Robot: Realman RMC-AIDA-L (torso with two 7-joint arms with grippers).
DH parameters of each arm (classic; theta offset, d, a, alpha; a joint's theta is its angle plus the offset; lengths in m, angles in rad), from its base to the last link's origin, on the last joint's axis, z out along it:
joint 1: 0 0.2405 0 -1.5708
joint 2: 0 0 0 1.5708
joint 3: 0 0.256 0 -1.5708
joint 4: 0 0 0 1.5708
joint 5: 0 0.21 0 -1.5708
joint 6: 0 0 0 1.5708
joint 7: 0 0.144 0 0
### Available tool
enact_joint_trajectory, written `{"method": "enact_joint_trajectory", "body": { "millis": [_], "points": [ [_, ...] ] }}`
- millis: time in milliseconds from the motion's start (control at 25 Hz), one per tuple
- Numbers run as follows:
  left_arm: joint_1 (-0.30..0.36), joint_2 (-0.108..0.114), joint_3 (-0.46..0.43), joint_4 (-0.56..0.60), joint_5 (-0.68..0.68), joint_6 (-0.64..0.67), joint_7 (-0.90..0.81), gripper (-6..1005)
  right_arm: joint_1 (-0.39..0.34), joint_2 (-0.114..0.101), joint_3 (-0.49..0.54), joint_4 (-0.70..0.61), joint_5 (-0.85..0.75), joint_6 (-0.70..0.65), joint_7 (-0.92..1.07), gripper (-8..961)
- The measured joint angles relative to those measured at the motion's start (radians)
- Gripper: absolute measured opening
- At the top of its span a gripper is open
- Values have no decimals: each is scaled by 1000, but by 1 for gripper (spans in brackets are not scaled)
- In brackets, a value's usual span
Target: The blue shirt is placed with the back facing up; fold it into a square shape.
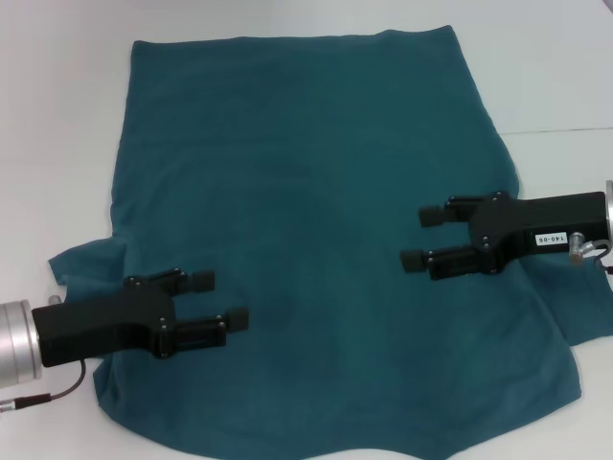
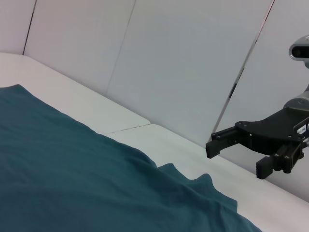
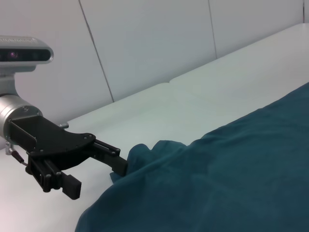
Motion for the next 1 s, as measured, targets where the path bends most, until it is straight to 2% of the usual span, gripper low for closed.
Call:
{"method": "enact_joint_trajectory", "body": {
  "millis": [480,600,680,880,1000],
  "points": [
    [1,-2,0,0,0,0,-2,876,-7,2,1,2,1,-1,-1,891],
    [2,-1,0,0,0,0,-2,876,-7,3,5,2,1,1,6,839],
    [4,0,-8,0,0,-4,-2,876,-8,7,13,2,1,2,7,805],
    [18,3,-46,0,0,-30,-13,877,-13,24,54,-4,1,4,15,803],
    [27,6,-88,1,0,-38,-21,877,-14,27,64,-4,1,-2,40,802]
  ]
}}
